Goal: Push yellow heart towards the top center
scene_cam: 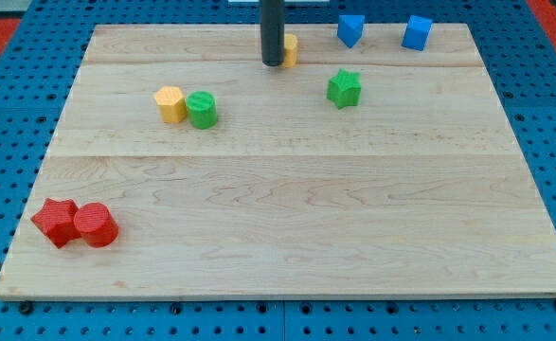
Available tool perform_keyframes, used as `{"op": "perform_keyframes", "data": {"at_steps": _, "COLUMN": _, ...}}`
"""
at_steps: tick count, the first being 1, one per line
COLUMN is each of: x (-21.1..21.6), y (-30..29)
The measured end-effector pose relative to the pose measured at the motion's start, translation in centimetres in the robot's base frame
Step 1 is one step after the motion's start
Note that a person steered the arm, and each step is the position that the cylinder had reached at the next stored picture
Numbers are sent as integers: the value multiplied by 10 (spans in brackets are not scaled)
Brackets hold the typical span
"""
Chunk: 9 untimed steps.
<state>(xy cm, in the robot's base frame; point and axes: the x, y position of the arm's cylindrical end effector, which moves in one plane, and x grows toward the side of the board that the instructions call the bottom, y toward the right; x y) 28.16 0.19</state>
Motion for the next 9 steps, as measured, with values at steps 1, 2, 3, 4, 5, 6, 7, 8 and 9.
{"op": "perform_keyframes", "data": {"at_steps": 1, "x": -1, "y": 47}}
{"op": "perform_keyframes", "data": {"at_steps": 2, "x": -39, "y": 48}}
{"op": "perform_keyframes", "data": {"at_steps": 3, "x": -48, "y": 35}}
{"op": "perform_keyframes", "data": {"at_steps": 4, "x": -5, "y": 53}}
{"op": "perform_keyframes", "data": {"at_steps": 5, "x": -37, "y": 35}}
{"op": "perform_keyframes", "data": {"at_steps": 6, "x": -62, "y": 18}}
{"op": "perform_keyframes", "data": {"at_steps": 7, "x": -44, "y": 50}}
{"op": "perform_keyframes", "data": {"at_steps": 8, "x": -37, "y": 23}}
{"op": "perform_keyframes", "data": {"at_steps": 9, "x": -11, "y": 39}}
